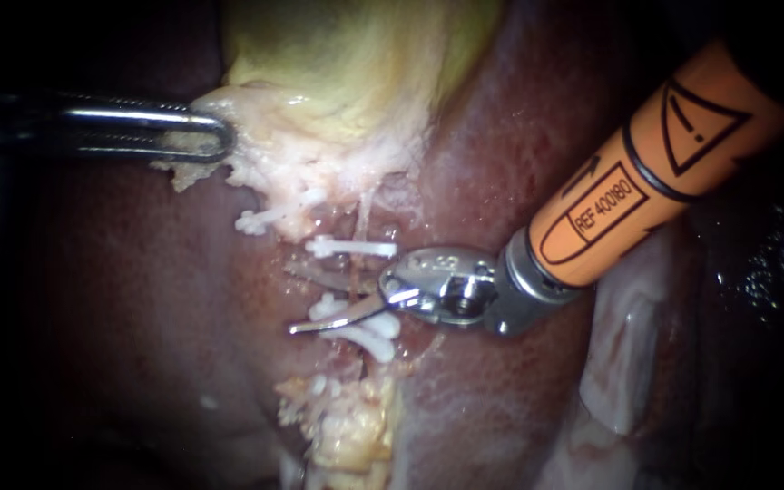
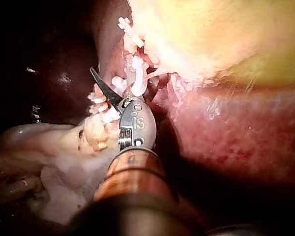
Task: Go to the cutting position right tube
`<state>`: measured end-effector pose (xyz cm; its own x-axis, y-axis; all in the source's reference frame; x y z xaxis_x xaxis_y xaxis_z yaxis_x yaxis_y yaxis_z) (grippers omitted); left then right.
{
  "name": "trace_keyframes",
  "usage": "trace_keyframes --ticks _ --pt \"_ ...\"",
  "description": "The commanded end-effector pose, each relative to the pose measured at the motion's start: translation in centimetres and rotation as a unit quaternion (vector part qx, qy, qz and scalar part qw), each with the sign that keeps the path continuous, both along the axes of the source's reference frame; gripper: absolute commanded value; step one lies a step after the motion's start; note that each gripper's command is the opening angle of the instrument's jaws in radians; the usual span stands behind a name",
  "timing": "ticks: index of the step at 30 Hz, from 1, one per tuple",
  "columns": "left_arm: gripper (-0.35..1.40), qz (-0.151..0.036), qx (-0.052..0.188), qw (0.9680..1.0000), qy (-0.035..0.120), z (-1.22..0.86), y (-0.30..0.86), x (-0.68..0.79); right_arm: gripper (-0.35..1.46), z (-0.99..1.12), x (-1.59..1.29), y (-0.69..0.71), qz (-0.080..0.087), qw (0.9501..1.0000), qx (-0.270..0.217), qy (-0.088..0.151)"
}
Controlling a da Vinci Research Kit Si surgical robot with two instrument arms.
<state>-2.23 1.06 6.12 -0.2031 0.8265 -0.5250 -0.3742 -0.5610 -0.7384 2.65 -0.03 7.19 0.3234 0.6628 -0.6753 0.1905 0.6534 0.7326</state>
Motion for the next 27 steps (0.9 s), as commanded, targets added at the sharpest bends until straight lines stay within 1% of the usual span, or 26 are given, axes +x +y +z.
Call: trace_keyframes --ticks 1,3,8,18,27 --pt "-0.35 0.000 0.000 1.0000 0.000 0.00 0.00 0.00 1.30 -0.01 0.01 0.01 0.002 1.0000 0.002 0.000" --pt "-0.35 0.000 0.000 1.0000 0.000 0.00 0.00 0.00 1.30 -0.02 0.01 0.02 0.005 1.0000 0.006 0.002" --pt "-0.35 0.000 0.000 1.0000 0.000 0.01 0.00 0.00 1.30 -0.11 0.01 0.05 0.006 0.9999 0.012 0.003" --pt "-0.35 0.000 0.000 1.0000 0.000 0.01 0.00 0.00 1.30 -0.28 0.03 -0.01 0.002 0.9998 0.020 0.004" --pt "-0.35 0.000 0.000 1.0000 0.000 0.01 0.00 0.00 1.30 -0.30 0.03 -0.01 0.002 0.9998 0.021 0.004"
